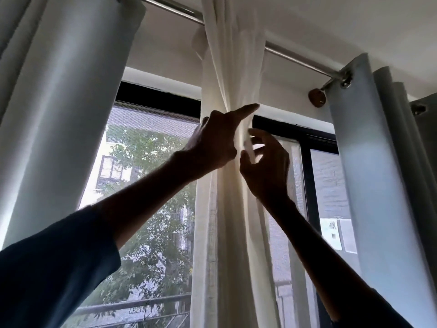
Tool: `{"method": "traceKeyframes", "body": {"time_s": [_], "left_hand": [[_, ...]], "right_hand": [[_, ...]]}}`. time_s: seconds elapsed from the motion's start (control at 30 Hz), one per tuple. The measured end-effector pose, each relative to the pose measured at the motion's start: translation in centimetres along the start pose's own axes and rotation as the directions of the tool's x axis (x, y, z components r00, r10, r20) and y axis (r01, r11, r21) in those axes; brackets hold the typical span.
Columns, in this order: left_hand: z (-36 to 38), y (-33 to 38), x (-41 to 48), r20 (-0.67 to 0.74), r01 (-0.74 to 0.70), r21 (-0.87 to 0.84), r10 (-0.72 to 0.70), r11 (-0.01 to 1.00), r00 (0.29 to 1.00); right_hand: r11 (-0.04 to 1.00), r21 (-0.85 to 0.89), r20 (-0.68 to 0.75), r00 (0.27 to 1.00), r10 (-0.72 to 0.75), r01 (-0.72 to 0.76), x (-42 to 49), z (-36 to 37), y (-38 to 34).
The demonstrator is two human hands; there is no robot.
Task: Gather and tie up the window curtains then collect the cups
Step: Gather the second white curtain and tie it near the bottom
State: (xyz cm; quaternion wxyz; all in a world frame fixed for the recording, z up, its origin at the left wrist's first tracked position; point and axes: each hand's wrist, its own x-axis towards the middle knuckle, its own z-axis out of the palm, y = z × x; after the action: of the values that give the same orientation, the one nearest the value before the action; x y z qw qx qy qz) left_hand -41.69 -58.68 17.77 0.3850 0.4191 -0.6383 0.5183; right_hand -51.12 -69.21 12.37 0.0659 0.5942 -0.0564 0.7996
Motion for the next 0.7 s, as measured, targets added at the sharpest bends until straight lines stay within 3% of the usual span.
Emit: {"method": "traceKeyframes", "body": {"time_s": [0.13,0.23,0.3,0.4,0.53,0.63,0.7], "left_hand": [[-0.4,0.0,0.3,0.085,-0.078,-0.077,0.084,0.994,0.993],[-0.3,-0.2,0.5,0.18,0.03,-0.087,-0.014,0.996,0.984],[-0.1,-0.2,0.7,0.208,0.145,-0.061,-0.13,0.988,0.969],[0.2,-0.4,0.4,0.09,0.226,-0.168,-0.213,0.959,0.973],[0.9,-0.1,-0.3,-0.127,0.29,-0.186,-0.316,0.939,0.94],[1.5,0.6,-0.6,-0.17,0.398,-0.22,-0.437,0.891,0.883],[1.7,0.6,-0.8,-0.16,0.434,-0.269,-0.484,0.86,0.86]], "right_hand": [[0.973,0.228,0.071,0.997,0.026,-0.041,0.4,-0.1,-1.0],[0.89,0.424,0.221,0.972,0.075,-0.165,0.6,-0.8,-1.6],[0.792,0.522,0.379,0.918,0.118,-0.317,0.8,-1.5,-1.5],[0.665,0.588,0.527,0.842,0.117,-0.46,1.1,-2.5,-0.4],[0.629,0.575,0.527,0.825,0.205,-0.523,1.3,-2.3,1.5],[0.542,0.562,0.58,0.765,0.28,-0.625,1.2,-1.5,2.2],[0.538,0.512,0.609,0.725,0.323,-0.669,1.3,-1.0,2.7]]}}
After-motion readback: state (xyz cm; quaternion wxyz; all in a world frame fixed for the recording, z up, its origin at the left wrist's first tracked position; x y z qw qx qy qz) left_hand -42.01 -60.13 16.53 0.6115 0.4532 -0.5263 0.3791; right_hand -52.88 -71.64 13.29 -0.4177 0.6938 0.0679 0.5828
